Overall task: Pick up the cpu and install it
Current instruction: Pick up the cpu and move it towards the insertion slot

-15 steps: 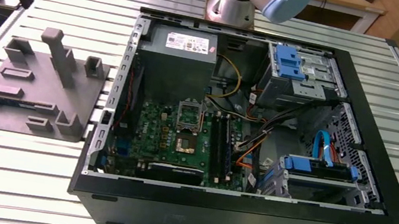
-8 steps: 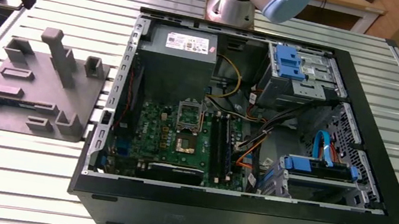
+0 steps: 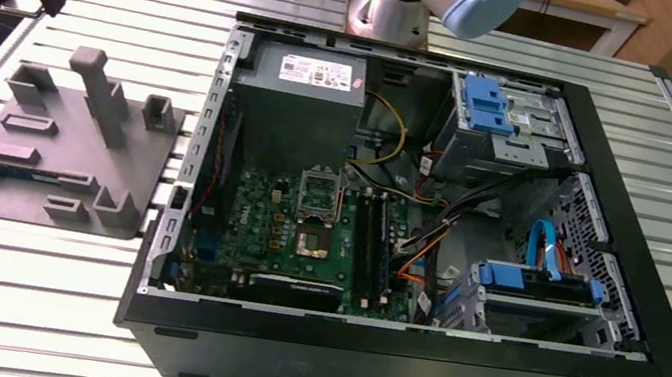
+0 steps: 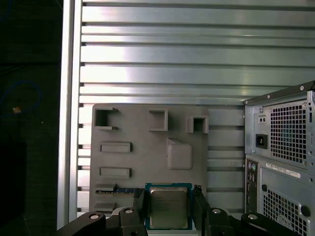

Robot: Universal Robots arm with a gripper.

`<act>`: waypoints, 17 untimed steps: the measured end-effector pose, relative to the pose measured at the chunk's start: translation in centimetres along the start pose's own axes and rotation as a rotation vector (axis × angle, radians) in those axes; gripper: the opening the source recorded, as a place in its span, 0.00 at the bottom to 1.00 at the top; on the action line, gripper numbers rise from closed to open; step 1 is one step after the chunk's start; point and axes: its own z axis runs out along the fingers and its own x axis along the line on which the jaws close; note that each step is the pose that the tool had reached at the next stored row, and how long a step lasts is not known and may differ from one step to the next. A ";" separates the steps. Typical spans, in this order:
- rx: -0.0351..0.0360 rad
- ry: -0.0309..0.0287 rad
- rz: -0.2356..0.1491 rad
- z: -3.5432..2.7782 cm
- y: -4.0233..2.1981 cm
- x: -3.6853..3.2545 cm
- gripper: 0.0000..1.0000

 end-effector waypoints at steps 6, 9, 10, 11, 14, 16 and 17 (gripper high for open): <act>0.0001 0.0001 0.000 -0.10 0.00 -0.03 0.47; 0.0000 0.0001 0.000 -0.20 0.01 -0.03 0.47; 0.0000 0.0000 0.000 -0.23 0.01 -0.03 0.47; 0.0000 -0.0001 0.000 -0.26 0.01 -0.04 0.47; 0.0000 0.0000 0.000 -0.38 0.02 -0.04 0.47; -0.0001 -0.0001 0.000 -0.45 0.02 -0.04 0.47; -0.0001 -0.0001 0.000 -0.48 0.02 -0.04 0.47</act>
